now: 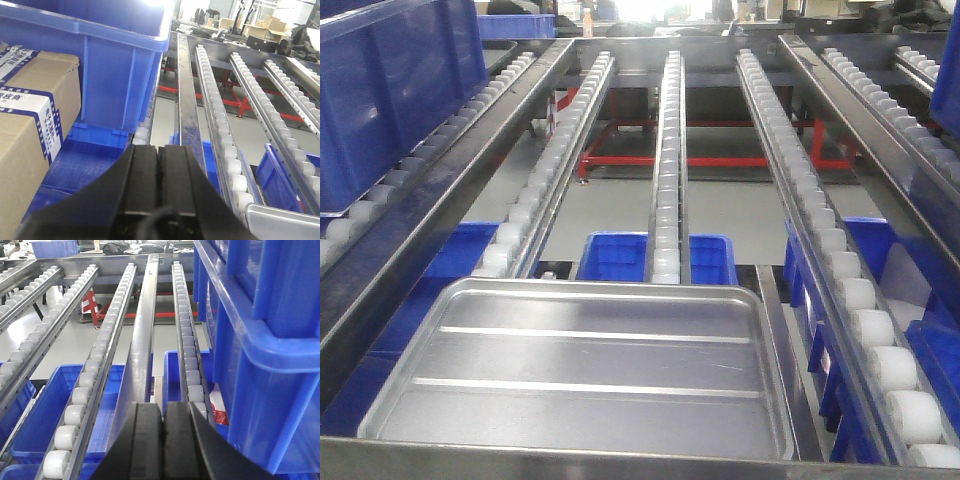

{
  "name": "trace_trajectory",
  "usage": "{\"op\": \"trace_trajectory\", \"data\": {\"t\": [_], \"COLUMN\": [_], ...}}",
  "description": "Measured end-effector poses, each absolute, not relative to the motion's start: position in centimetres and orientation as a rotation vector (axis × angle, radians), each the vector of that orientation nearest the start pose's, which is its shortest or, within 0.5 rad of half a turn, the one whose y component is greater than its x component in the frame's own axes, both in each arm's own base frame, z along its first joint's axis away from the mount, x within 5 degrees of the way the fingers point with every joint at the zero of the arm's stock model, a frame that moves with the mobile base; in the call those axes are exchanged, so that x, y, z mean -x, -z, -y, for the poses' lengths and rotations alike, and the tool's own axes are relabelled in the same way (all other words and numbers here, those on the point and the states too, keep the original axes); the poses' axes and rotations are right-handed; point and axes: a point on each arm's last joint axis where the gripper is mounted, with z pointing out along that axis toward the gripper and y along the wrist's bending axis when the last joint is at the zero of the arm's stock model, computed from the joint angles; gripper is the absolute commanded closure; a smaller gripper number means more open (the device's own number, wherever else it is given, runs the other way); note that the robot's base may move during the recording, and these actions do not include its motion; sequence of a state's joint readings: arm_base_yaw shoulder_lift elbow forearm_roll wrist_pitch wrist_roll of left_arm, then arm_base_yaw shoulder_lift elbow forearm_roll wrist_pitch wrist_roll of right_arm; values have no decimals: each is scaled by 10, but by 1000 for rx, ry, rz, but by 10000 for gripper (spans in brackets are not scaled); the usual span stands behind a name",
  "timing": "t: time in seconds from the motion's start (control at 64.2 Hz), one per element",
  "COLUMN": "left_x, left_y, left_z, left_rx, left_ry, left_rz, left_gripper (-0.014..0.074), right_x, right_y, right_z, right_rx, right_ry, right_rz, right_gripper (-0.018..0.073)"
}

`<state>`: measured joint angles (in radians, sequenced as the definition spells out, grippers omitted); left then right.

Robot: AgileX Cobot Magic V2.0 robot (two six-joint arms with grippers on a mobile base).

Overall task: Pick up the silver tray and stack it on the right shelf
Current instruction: 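Raise both arms and move the grippers above the silver tray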

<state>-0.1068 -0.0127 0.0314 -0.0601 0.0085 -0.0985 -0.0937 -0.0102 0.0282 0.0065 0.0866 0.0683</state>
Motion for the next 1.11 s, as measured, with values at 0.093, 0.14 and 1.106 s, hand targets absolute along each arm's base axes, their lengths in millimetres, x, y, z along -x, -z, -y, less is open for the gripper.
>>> {"op": "trace_trajectory", "data": {"t": [0.093,0.14,1.106], "left_x": [-56,-56,-51], "left_y": [-203,-203,-249], "left_z": [6,6,6], "left_rx": [39,39,10], "left_ry": [213,213,192], "left_rz": [-1514,-1514,-1463], "left_gripper": [689,689,689], "right_x": [-57,-57,-51], "right_y": [-196,-196,-234], "right_z": [5,5,5], "right_rx": [-133,-133,-122], "right_ry": [14,14,9], "right_rz": [-1583,-1583,-1372], "right_gripper": [504,504,504]}}
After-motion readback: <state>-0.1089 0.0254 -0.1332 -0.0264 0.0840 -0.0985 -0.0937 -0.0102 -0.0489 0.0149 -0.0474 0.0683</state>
